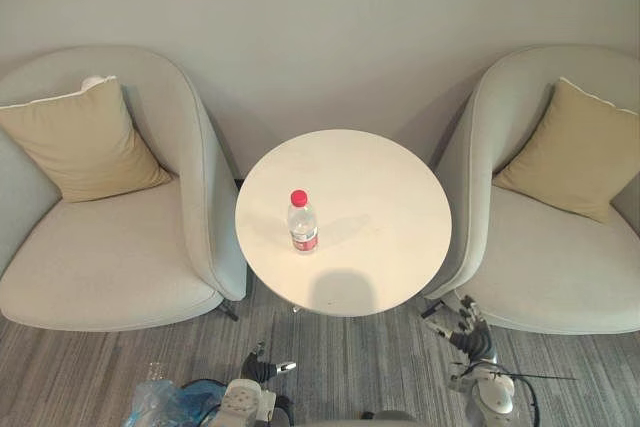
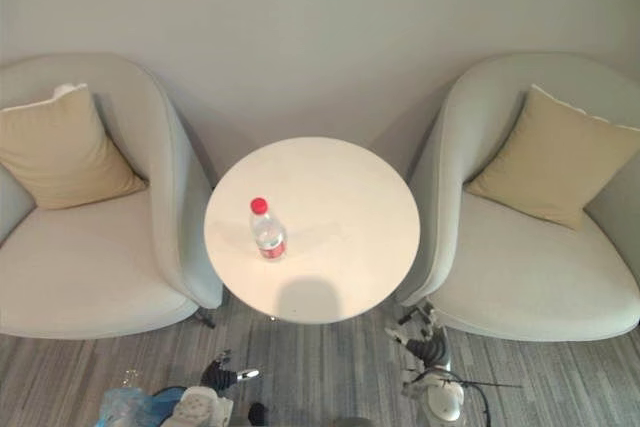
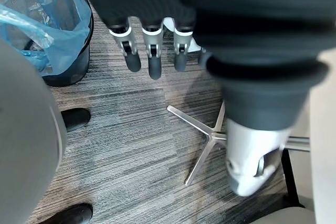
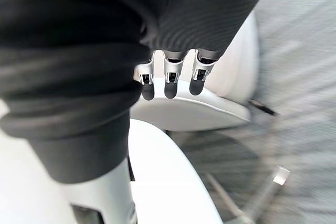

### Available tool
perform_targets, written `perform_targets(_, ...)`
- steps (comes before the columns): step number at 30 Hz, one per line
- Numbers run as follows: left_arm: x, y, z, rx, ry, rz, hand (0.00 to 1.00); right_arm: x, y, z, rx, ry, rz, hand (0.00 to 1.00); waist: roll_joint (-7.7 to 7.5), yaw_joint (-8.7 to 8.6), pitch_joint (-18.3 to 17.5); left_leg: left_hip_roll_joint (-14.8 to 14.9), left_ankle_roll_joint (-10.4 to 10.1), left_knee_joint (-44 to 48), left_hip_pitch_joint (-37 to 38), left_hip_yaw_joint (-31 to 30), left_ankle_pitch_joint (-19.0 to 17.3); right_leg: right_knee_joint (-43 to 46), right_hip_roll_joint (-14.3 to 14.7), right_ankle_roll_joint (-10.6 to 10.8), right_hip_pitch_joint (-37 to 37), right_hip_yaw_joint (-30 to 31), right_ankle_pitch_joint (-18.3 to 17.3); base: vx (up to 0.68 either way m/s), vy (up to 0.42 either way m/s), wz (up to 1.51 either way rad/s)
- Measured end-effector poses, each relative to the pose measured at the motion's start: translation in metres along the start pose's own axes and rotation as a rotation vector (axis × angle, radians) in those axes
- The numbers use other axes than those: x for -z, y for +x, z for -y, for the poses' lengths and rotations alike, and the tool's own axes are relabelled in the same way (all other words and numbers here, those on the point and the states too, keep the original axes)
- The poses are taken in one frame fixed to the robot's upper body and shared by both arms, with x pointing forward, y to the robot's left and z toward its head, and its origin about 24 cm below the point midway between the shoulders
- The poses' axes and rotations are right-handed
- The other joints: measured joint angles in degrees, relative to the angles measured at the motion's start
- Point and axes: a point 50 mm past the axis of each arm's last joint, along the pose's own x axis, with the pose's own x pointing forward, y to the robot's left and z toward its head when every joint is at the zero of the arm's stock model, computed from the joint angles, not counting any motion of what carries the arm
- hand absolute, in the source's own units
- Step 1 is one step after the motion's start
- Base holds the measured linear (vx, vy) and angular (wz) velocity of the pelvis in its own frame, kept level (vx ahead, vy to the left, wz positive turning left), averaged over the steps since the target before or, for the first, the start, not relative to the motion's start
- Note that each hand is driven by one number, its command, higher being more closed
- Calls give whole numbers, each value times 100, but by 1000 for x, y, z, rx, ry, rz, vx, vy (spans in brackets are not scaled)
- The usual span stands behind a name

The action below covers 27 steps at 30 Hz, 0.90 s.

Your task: Gather rubbish on tea table into small bin, then transfer packed bag to large trash can.

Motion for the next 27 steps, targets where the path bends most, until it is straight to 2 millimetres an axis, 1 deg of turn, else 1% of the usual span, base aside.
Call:
perform_targets(1, 0, 0, 0, 0, 0, 1, 0, -3, 1, -1, -4, -15, 14, 0, 0, 1, 0, -1, 1, -20, -6, -10, 20, -8, 0, -1, -8, -8, 15, -69, 0, 9)
perform_targets(5, -2, -1, 1, 3, -3, 18, 0, -25, 6, -8, -35, -46, 119, 0, 12, 6, -8, -14, -9, -109, -128, -164, 106, -17, 1, 2, -140, -53, 23, -85, 1, 11)
perform_targets(8, -1, -1, 1, 6, -2, 19, 0, -33, 10, -18, -78, -50, 151, 0, 23, 7, -25, -33, -8, -275, -184, -287, 261, -24, -2, 40, -222, -110, 82, -93, 5, 15)
perform_targets(10, -1, -2, 2, 8, 1, 25, 0, -44, 16, -30, -138, -65, 193, 0, 30, 20, -41, -51, 8, -407, -179, -354, 365, -19, -11, 70, -278, -157, 110, -148, 16, 14)
perform_targets(11, -1, -2, 2, 9, 1, 26, 0, -47, 18, -33, -150, -68, 206, 0, 33, 21, -43, -62, 16, -443, -179, -381, 397, -21, -20, 79, -280, -170, 117, -144, 23, 19)
perform_targets(15, -2, -3, 2, 10, 2, 36, 0, -73, 34, -48, -199, -77, 295, 0, 81, 67, -65, -94, 32, -683, -202, -489, 546, -40, -68, 150, -384, -238, 158, -92, 25, 13)
perform_targets(18, -2, -3, 0, 7, 6, 44, 0, -86, 41, -54, -221, -91, 336, 0, 106, 102, -63, -140, 36, -745, -318, -590, 613, -64, -106, 184, -445, -321, 179, -29, 24, 17)
perform_targets(19, -2, -3, -2, 4, 8, 47, 0, -88, 44, -58, -230, -94, 338, 0, 105, 108, -64, -149, 34, -758, -365, -608, 644, -69, -111, 191, -465, -342, 186, 19, 10, 15)
perform_targets(20, -3, -3, -3, 1, 10, 50, 0, -88, 47, -61, -236, -101, 334, 0, 102, 127, -60, -162, 92, -760, -392, -630, 685, -75, -121, 193, -482, -359, 187, 32, 0, 10)
perform_targets(23, -5, -3, -4, -1, 8, 64, 0, -88, 55, -66, -233, -114, 312, 0, 111, 252, -55, -222, 107, -761, -408, -716, 695, -95, -166, 202, -437, -442, 181, 61, -2, 12)
perform_targets(24, -5, -3, -4, -1, 7, 65, 0, -89, 57, -66, -231, -114, 313, 0, 111, 258, -55, -238, 107, -761, -423, -744, 695, -103, -171, 203, -436, -465, 180, 72, -5, 30)
perform_targets(27, -8, -3, -4, -4, -5, 78, 0, -101, 66, -71, -214, -114, 335, 0, 118, 334, -46, -284, 119, -755, -576, -903, 707, -196, -191, 203, -459, -610, 180, 73, -12, 29)
